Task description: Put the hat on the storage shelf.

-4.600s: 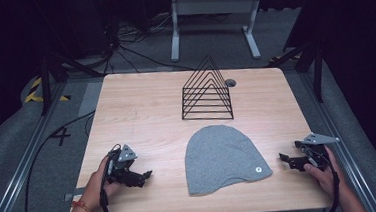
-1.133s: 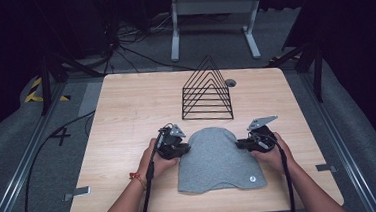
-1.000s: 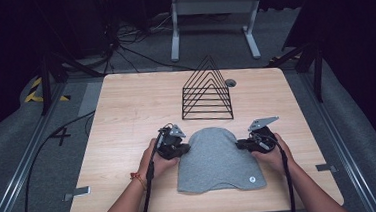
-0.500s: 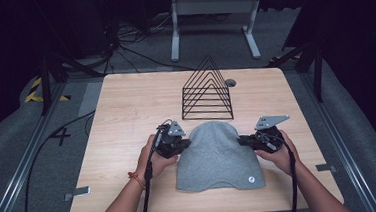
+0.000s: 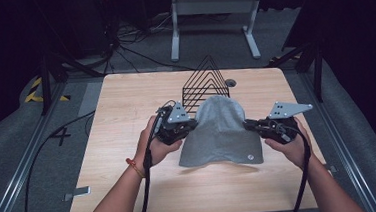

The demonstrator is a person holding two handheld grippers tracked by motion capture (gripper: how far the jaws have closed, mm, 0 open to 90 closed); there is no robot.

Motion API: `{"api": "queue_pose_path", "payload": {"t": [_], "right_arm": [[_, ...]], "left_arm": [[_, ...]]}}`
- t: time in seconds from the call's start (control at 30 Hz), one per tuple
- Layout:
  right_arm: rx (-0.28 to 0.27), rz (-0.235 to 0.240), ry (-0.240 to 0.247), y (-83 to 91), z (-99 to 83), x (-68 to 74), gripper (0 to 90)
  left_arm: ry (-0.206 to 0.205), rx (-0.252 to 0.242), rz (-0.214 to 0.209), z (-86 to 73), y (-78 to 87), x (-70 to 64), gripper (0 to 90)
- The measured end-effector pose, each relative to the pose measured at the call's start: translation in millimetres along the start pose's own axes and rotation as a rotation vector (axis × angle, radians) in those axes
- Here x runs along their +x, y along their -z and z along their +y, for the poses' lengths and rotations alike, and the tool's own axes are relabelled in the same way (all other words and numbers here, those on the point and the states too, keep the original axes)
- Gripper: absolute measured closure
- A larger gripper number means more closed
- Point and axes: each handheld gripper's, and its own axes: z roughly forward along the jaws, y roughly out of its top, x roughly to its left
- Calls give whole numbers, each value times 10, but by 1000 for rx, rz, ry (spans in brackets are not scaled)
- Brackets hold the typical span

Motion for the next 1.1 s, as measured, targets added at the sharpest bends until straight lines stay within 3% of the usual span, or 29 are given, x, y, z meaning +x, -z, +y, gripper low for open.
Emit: {"api": "queue_pose_path", "payload": {"t": [0.23,0.27,0.63,1.03,1.1], "right_arm": [[-58,-29,17,160,257,-72,859],[-64,-34,24,180,311,-83,859],[-91,-78,50,245,704,-190,859],[-109,-127,76,288,1087,-315,859],[-116,-134,76,302,1168,-365,859]], "left_arm": [[-12,-45,15,229,107,39,877],[-33,-48,26,324,142,55,877],[-59,-103,66,644,231,224,876],[-39,-158,102,905,358,448,876],[-20,-181,103,961,382,516,876]]}}
